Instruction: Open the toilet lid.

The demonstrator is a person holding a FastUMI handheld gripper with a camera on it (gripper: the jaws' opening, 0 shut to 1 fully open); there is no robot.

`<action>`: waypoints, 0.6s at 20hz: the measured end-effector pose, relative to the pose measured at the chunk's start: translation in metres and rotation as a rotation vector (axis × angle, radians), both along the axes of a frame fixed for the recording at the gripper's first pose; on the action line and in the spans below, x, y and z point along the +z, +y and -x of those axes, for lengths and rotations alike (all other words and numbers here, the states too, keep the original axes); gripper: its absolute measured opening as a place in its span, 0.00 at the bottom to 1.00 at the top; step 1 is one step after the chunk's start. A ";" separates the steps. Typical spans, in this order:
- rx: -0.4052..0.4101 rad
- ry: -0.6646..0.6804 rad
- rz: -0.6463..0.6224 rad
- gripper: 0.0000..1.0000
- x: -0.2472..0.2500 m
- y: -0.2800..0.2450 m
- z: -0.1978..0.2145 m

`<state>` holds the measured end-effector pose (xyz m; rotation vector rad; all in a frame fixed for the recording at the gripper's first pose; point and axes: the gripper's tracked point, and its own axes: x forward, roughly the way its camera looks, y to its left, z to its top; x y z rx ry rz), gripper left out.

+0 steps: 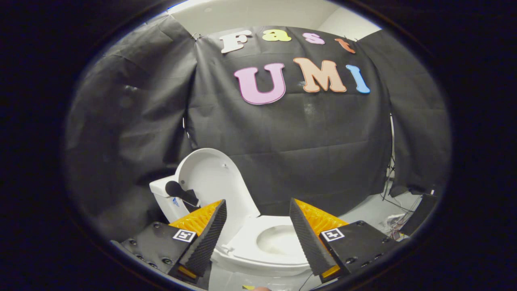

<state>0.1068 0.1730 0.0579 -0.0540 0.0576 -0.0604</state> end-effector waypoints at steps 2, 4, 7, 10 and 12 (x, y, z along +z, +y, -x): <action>0.008 0.002 0.003 0.97 0.001 0.004 0.000; 0.012 -0.005 0.005 0.97 0.003 0.006 -0.001; 0.012 -0.001 0.001 0.97 0.001 0.007 -0.001; 0.007 0.007 0.003 0.97 0.000 0.003 0.000; 0.000 0.004 -0.002 0.97 -0.001 0.001 0.001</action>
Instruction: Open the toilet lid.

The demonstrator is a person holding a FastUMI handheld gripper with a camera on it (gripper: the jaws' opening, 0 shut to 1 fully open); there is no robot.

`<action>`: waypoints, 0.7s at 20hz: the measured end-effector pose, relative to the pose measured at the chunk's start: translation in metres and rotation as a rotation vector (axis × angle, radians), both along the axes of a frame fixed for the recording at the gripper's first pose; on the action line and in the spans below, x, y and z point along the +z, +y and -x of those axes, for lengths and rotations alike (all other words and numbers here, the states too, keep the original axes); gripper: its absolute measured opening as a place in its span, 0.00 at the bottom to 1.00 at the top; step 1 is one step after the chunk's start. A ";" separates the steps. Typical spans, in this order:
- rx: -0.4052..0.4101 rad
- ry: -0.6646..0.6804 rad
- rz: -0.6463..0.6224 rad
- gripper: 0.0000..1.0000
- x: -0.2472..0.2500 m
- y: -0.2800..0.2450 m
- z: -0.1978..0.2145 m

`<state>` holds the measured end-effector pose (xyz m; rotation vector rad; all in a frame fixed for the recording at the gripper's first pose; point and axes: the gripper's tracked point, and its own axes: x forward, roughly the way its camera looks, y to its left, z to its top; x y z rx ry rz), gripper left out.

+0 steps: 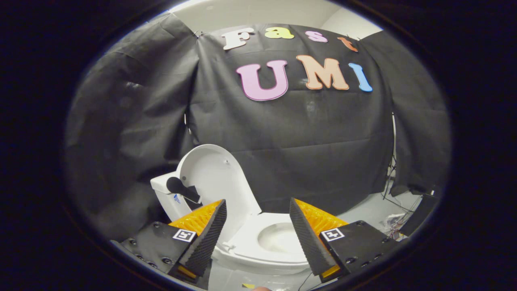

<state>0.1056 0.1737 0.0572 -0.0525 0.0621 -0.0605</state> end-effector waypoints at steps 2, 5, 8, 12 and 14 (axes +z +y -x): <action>-0.008 0.003 -0.010 0.97 -0.002 -0.005 0.000; -0.015 0.016 -0.020 0.97 -0.006 -0.009 -0.001; -0.016 0.013 -0.017 0.97 -0.004 -0.012 -0.002; 0.000 0.030 0.038 0.96 -0.007 -0.014 -0.001; 0.030 0.049 0.059 0.96 -0.012 -0.013 0.000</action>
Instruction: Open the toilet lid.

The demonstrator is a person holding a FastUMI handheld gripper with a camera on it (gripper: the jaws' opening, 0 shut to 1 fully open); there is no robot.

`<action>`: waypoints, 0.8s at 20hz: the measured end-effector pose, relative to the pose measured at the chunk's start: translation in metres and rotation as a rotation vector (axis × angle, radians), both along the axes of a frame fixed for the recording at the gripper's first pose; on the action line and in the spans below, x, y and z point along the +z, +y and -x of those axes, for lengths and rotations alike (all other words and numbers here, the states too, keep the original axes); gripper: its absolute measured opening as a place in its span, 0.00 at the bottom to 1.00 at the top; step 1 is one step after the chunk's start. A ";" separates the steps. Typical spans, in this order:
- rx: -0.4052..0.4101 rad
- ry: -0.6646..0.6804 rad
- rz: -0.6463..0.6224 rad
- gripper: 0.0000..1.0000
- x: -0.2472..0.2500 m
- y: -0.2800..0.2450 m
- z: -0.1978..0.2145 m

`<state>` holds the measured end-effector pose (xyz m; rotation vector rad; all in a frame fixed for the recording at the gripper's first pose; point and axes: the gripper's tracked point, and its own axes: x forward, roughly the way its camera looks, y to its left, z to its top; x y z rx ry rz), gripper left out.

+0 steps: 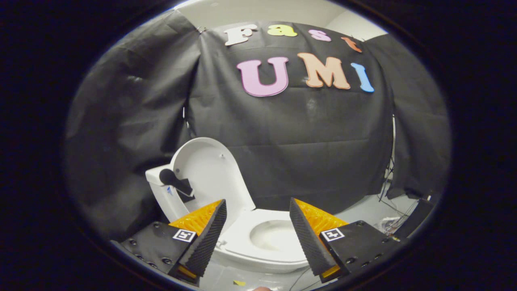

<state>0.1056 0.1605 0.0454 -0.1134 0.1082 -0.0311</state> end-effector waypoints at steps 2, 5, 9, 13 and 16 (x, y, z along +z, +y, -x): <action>0.004 -0.002 -0.020 0.97 -0.001 -0.004 0.000; -0.010 -0.017 -0.043 0.97 0.002 -0.010 -0.001; -0.019 -0.046 -0.079 0.97 0.009 -0.013 -0.001; -0.036 -0.094 -0.098 0.97 0.022 -0.019 0.002; -0.031 -0.114 -0.129 0.98 0.025 -0.018 0.005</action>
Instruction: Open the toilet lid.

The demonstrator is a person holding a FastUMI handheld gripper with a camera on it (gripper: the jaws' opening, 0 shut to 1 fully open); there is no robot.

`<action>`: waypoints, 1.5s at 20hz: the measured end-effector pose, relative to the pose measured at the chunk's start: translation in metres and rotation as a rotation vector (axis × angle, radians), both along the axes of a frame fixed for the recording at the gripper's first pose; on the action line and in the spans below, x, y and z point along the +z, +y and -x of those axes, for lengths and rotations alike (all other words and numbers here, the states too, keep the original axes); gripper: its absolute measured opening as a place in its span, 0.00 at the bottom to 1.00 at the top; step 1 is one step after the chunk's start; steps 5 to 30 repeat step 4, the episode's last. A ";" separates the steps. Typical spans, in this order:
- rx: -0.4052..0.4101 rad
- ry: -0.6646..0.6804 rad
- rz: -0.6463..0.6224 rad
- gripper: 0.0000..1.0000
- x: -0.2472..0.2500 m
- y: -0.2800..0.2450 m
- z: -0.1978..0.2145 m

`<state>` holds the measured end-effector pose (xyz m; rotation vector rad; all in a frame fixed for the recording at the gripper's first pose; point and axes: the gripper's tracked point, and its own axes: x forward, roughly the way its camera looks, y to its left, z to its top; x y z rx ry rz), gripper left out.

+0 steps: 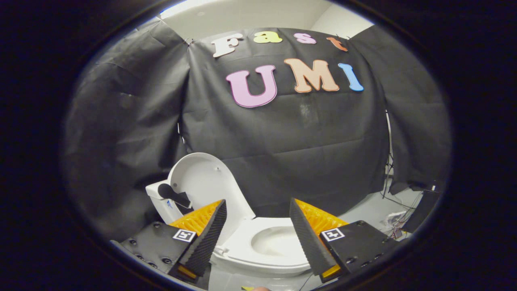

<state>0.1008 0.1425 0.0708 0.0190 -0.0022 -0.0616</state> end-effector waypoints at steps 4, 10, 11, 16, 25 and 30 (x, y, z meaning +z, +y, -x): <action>-0.002 -0.008 -0.008 0.98 0.002 0.000 -0.001; -0.002 -0.008 -0.008 0.98 0.002 0.000 -0.001; -0.002 -0.008 -0.008 0.98 0.002 0.000 -0.001; -0.002 -0.008 -0.008 0.98 0.002 0.000 -0.001; -0.002 -0.008 -0.008 0.98 0.002 0.000 -0.001; -0.002 -0.008 -0.008 0.98 0.002 0.000 -0.001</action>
